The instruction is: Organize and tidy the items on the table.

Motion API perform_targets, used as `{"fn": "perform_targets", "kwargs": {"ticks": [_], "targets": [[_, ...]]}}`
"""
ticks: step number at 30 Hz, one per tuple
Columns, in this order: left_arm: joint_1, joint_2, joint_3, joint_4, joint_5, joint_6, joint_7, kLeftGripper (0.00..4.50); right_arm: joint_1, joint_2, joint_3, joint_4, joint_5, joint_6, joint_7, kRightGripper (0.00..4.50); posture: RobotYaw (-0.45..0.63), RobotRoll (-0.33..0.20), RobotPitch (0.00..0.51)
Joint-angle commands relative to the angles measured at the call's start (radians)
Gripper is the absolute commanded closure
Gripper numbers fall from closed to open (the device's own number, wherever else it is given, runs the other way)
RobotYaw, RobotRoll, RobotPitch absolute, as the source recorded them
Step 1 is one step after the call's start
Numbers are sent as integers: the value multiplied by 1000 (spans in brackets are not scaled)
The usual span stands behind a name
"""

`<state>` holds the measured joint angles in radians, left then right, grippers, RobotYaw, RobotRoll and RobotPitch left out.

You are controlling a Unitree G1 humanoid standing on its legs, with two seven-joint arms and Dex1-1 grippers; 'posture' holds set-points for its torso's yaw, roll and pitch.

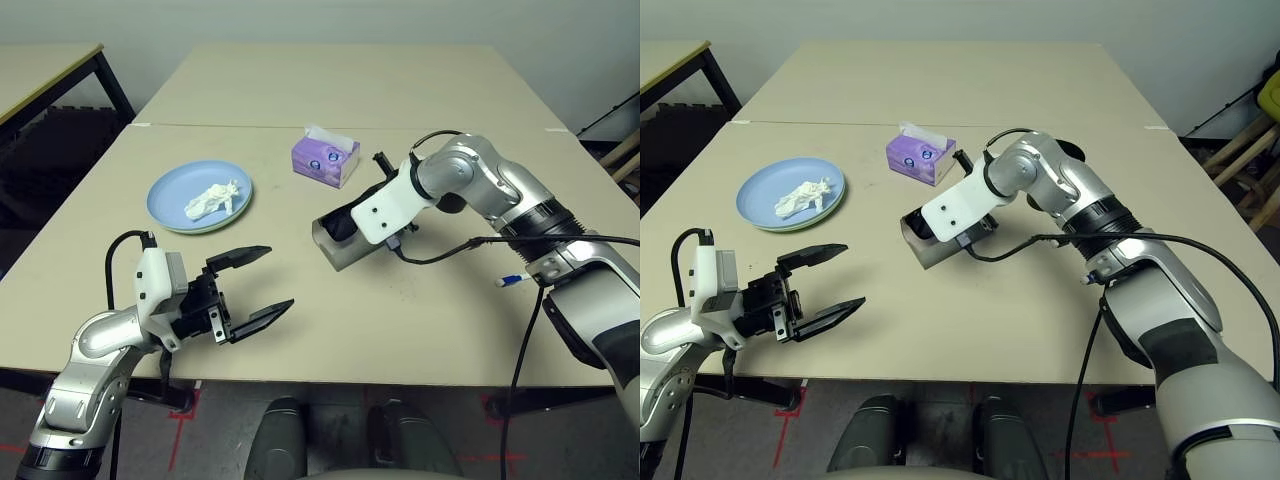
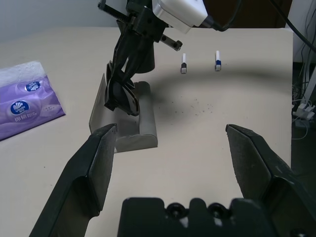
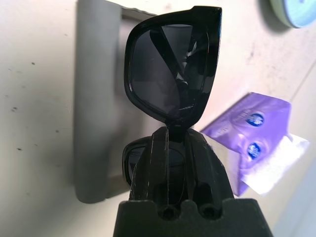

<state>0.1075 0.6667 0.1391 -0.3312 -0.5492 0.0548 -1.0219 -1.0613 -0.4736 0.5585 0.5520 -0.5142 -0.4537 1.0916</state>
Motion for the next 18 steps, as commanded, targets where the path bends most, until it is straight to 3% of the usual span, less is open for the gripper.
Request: {"fn": "perform_targets", "kwargs": {"ticks": [1,18], "targets": [[14,-5,2,11,13,-10,-4,0,14,9,16,10,-5,-12,-7,4192,228,0,52],[30,-2,1,-23,7,8,21,0,2,34,24,64,-29,-10,-61,4192,243,0,60]]}}
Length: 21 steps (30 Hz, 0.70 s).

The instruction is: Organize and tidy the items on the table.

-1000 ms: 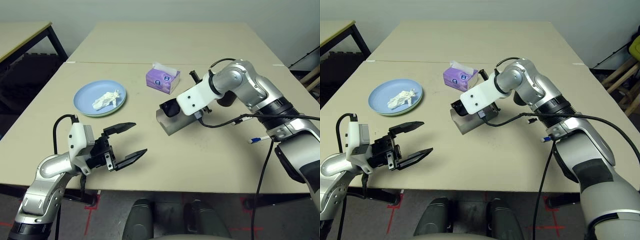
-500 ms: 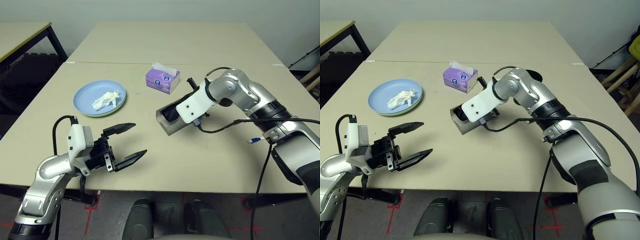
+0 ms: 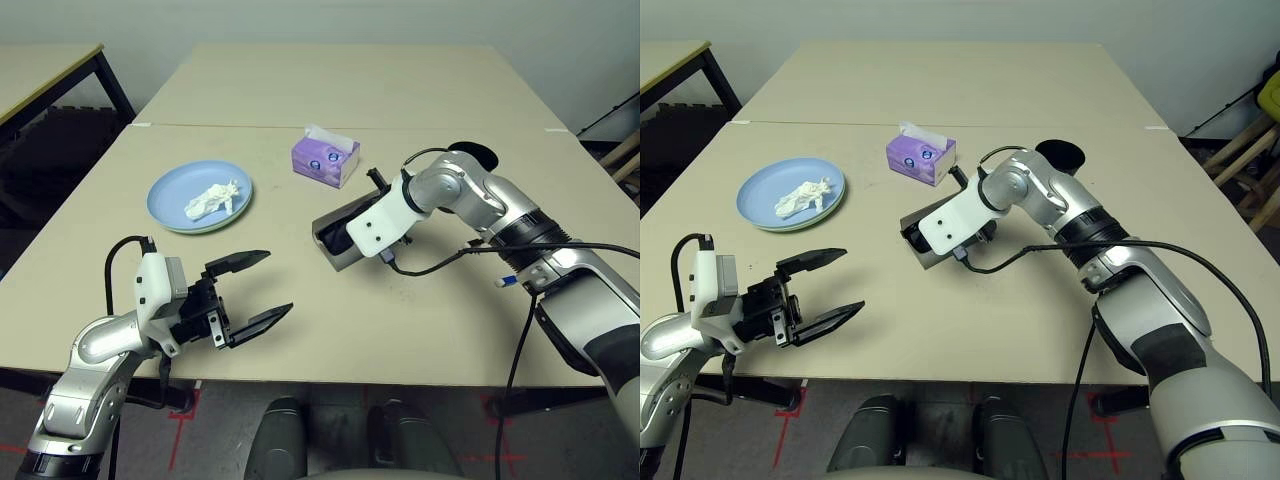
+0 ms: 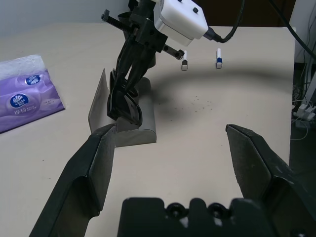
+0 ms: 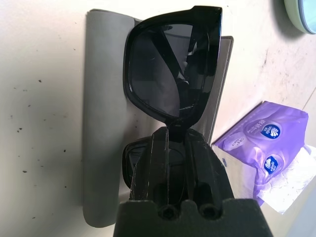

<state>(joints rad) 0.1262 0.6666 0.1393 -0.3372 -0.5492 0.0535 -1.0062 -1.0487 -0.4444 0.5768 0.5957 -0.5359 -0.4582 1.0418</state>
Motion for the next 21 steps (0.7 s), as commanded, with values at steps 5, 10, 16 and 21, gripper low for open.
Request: {"fn": "perform_targets", "kwargs": {"ticks": [5,10,16,21], "targets": [[19,1,1,-30,5,17,13,0,-10,16,7,40,-24,-3,-42,4192,248,0,65],[29,2,4,-47,3,27,21,0,-16,27,6,56,-31,-7,-57,4192,255,0,69],[43,3,10,-72,-1,40,31,0,-1,32,12,53,-34,-13,-57,4192,264,0,78],[47,5,11,-82,-2,51,38,0,14,28,12,36,-24,-13,-39,4192,262,0,84]]}}
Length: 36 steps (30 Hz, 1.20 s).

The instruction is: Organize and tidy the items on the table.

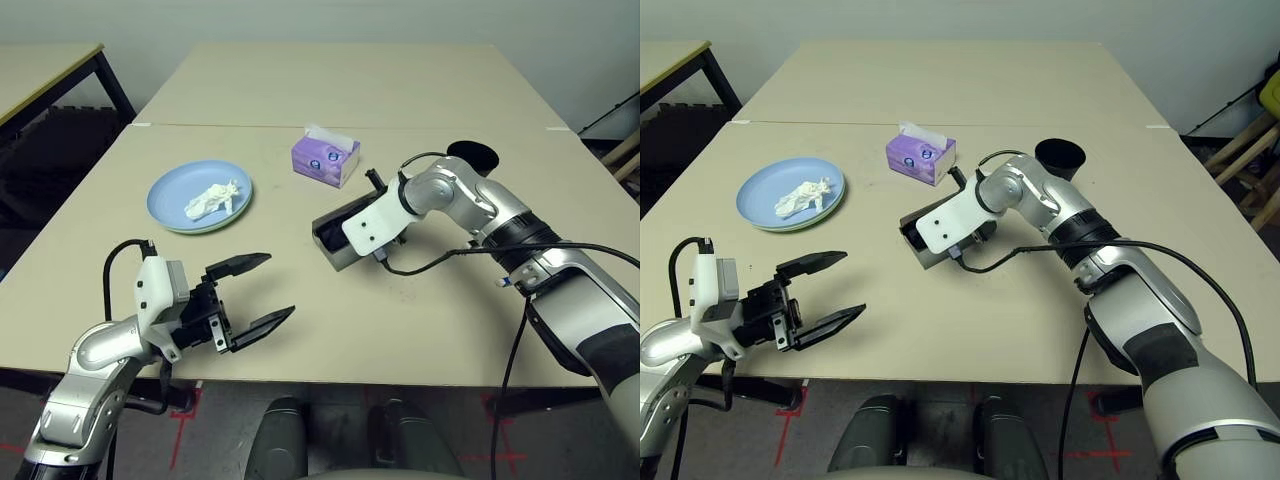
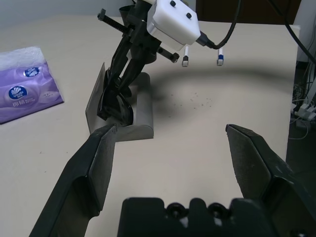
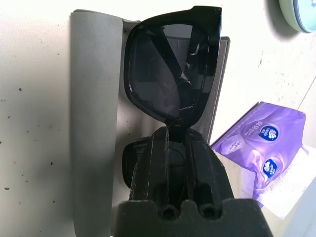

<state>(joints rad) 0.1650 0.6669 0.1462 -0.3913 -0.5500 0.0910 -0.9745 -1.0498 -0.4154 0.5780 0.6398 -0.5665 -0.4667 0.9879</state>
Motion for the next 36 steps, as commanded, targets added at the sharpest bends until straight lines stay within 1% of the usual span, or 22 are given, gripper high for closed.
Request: {"fn": "perform_targets", "kwargs": {"ticks": [1,11,13,14,15,16,17,22,23,29,36], "targets": [[8,5,4,-30,-2,16,7,0,18,-3,11,-12,9,-4,19,4192,261,0,86],[2,6,4,-38,-1,34,11,0,48,-22,4,-41,29,-4,59,4192,258,0,91],[-1,5,3,-39,-1,37,12,0,49,-18,-3,-44,28,11,50,3432,258,0,91],[-2,5,2,-39,-1,38,13,0,47,-16,-7,-45,28,15,43,3164,258,0,91],[-5,5,2,-38,0,39,13,0,45,-14,-9,-45,29,20,40,2762,250,0,92],[-6,5,1,-38,0,40,12,0,43,-13,-11,-46,29,24,39,2452,250,0,92],[-8,4,1,-37,0,40,12,0,41,-12,-15,-48,29,30,33,1970,250,0,92],[-23,4,-2,-26,2,43,9,0,25,-9,-22,-38,31,47,13,151,242,0,88],[-26,4,-3,-23,2,43,8,0,22,-8,-24,-37,32,49,11,28,239,0,88],[-47,2,-7,-3,6,40,1,0,-3,-14,-49,-37,46,72,4,28,229,0,80],[-71,0,-10,17,7,34,-7,0,-10,-30,-151,-117,151,211,42,28,214,0,73]]}}
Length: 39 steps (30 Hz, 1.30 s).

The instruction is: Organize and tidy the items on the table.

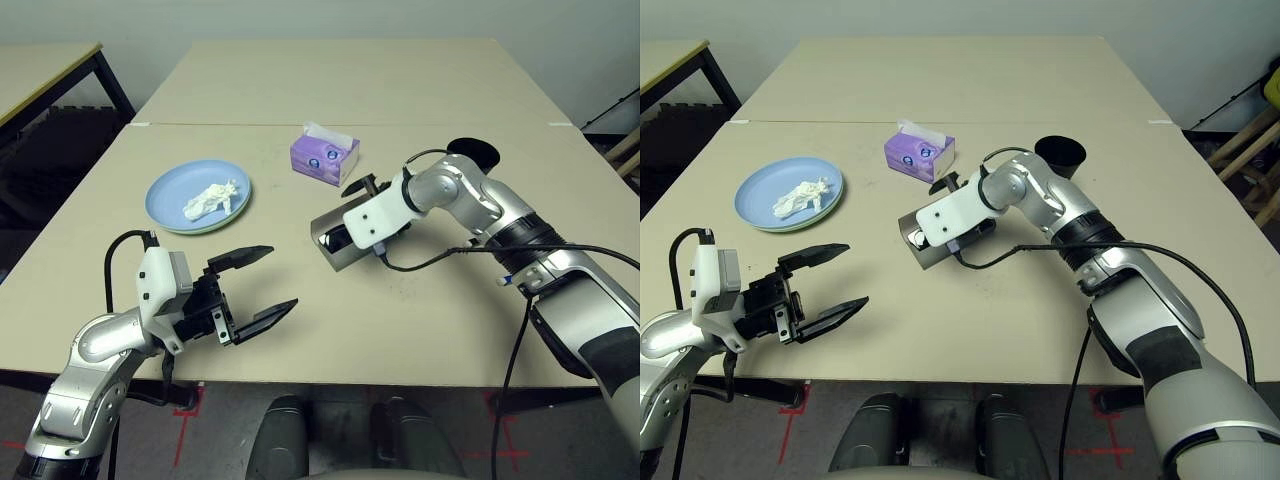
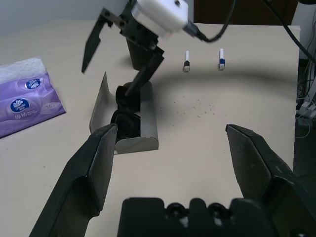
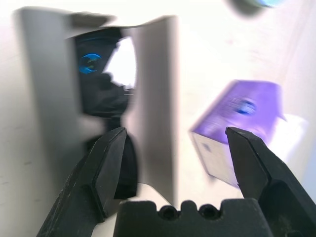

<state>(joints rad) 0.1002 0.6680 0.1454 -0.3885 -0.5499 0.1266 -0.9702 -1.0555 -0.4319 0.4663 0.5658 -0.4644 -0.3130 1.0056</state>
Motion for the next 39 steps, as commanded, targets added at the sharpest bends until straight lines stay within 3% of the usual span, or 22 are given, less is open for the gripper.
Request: {"fn": "perform_targets", "kwargs": {"ticks": [1,8,16,25,30,39], "targets": [[-10,-1,-10,18,8,-3,-13,0,2,-19,-58,-63,69,85,30,28,213,0,72],[-32,-1,-16,37,13,-8,-22,0,111,-56,-206,-250,242,351,58,28,199,0,66],[-42,0,-23,59,27,-21,-33,0,335,-55,-379,-513,461,579,-10,28,185,0,58],[-49,-8,-23,77,35,-28,-35,0,643,4,-517,-713,693,598,-104,28,177,0,48],[-46,-12,-21,83,35,-32,-34,0,764,40,-562,-731,795,610,-147,28,174,0,42],[-47,-17,-11,93,28,-36,-37,0,885,35,-573,-683,823,506,-163,28,174,0,43]]}}
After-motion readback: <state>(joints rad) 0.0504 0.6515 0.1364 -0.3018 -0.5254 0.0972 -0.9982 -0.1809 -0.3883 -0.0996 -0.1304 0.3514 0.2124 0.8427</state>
